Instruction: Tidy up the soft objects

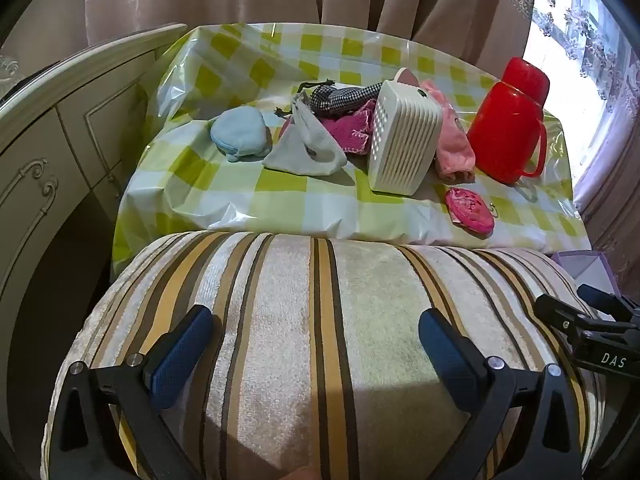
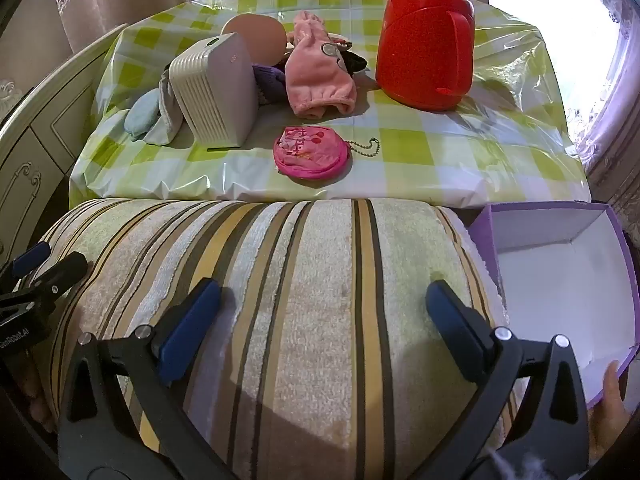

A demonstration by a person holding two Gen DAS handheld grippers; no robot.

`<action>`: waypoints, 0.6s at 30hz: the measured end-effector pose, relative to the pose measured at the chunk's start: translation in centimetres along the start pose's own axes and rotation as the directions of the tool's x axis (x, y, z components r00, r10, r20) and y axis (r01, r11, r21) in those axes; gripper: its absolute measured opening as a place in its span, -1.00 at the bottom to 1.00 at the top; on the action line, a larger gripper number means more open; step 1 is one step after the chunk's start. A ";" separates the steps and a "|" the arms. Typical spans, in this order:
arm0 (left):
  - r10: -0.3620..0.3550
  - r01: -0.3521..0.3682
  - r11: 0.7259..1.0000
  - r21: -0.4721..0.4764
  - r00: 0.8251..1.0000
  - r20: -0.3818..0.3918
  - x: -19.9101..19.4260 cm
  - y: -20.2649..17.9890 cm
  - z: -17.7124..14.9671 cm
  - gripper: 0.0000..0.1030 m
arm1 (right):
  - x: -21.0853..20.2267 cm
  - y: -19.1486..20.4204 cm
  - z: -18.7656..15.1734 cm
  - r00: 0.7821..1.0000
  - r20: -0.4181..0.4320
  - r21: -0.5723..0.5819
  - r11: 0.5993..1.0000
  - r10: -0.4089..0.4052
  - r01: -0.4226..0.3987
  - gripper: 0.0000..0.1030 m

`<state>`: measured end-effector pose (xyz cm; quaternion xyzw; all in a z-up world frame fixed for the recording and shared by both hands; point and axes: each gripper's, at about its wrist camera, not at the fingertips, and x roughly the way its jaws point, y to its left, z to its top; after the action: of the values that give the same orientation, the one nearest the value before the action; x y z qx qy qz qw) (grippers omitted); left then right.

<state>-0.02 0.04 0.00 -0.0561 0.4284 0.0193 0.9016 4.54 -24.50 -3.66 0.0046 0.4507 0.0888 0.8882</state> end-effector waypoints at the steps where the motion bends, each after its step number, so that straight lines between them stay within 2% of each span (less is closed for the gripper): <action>1: 0.001 -0.001 1.000 0.000 1.000 -0.001 0.0 0.0 0.0 1.00 | 0.0 0.0 0.0 1.000 -0.002 -0.005 1.000 -0.007 0.007 1.00; 6: -0.007 0.007 1.000 -0.017 1.000 0.006 0.0 0.5 0.2 1.00 | 0.0 -0.1 0.0 1.000 -0.004 -0.006 1.000 -0.010 0.010 1.00; 15: 0.025 -0.025 1.000 -0.015 1.000 0.008 0.0 0.1 0.7 1.00 | 0.0 0.1 0.0 1.000 -0.006 -0.009 1.000 -0.015 0.015 1.00; 18: 0.030 -0.030 0.999 -0.022 0.999 0.028 -0.2 -0.1 -0.1 1.00 | 0.0 0.1 0.0 1.000 -0.005 -0.008 1.000 -0.015 0.015 1.00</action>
<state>-0.20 -0.10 0.16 -0.0592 0.4162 0.0382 0.9065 4.50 -24.37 -3.64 -0.0027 0.4526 0.0841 0.8877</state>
